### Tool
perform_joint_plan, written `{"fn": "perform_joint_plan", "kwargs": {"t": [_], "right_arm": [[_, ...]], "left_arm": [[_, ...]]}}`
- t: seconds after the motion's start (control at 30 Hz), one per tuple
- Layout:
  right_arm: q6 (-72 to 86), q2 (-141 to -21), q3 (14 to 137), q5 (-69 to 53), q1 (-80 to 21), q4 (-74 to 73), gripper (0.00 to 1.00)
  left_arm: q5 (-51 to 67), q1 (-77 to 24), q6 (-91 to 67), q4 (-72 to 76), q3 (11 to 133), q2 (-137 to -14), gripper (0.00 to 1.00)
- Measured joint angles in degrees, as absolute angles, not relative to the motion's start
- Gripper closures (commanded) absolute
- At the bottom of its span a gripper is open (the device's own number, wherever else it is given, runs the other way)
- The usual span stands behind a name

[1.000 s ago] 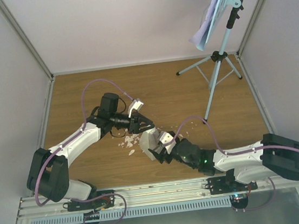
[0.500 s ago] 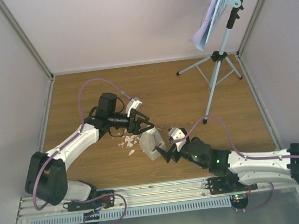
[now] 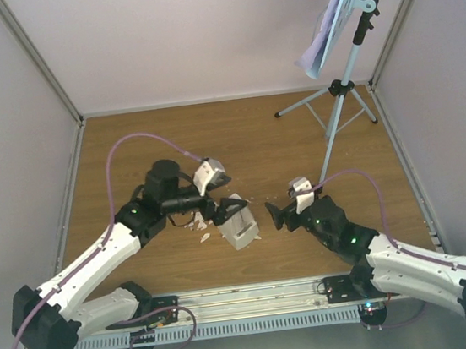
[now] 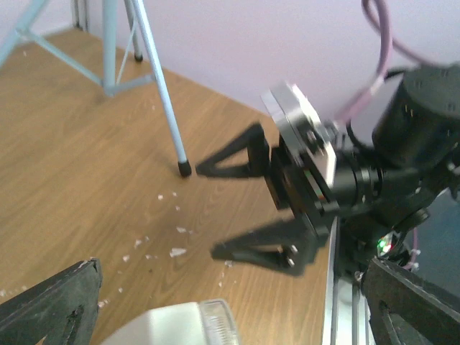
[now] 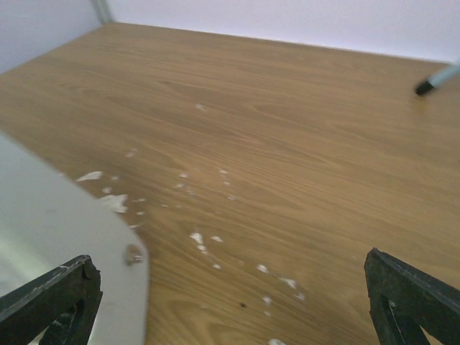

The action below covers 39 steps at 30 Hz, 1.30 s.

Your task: Pack up the instrument practice props

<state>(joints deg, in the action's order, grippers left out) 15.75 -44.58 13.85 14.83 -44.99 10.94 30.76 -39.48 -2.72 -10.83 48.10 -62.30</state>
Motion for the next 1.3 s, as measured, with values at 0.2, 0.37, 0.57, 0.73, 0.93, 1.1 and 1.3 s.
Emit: {"fn": "perform_joint_plan", "kwargs": {"t": [0.2, 0.37, 0.57, 0.73, 0.93, 1.1, 1.3], "right_arm": [[18.2, -42.9, 14.9, 11.7, -37.4, 7.9, 0.01], [19.8, -40.2, 14.9, 9.2, -34.8, 7.6, 0.0], [20.5, -38.4, 14.9, 8.5, -33.9, 6.9, 0.01], [20.5, -37.4, 14.9, 8.6, -33.6, 5.9, 0.01], [20.5, -36.1, 14.9, 9.0, -33.4, 4.4, 0.0], [20.5, -35.0, 14.9, 9.1, -33.4, 3.8, 0.0], [20.5, -34.2, 14.9, 9.1, -33.4, 3.2, 0.0]], "left_arm": [[18.6, -43.8, -1.8, -14.3, 48.1, -64.4, 0.01], [14.0, -44.8, -0.3, -15.6, 48.7, -66.7, 0.01], [13.6, -45.3, 1.3, -16.7, 48.7, -67.9, 0.18], [14.2, -45.3, 2.5, -17.3, 48.7, -68.0, 0.36], [15.1, -45.3, 2.9, -17.3, 48.7, -68.4, 0.47], [15.2, -45.3, 3.2, -17.1, 48.7, -68.4, 0.53], [15.2, -45.3, 3.3, -17.1, 48.7, -68.4, 0.54]]}}
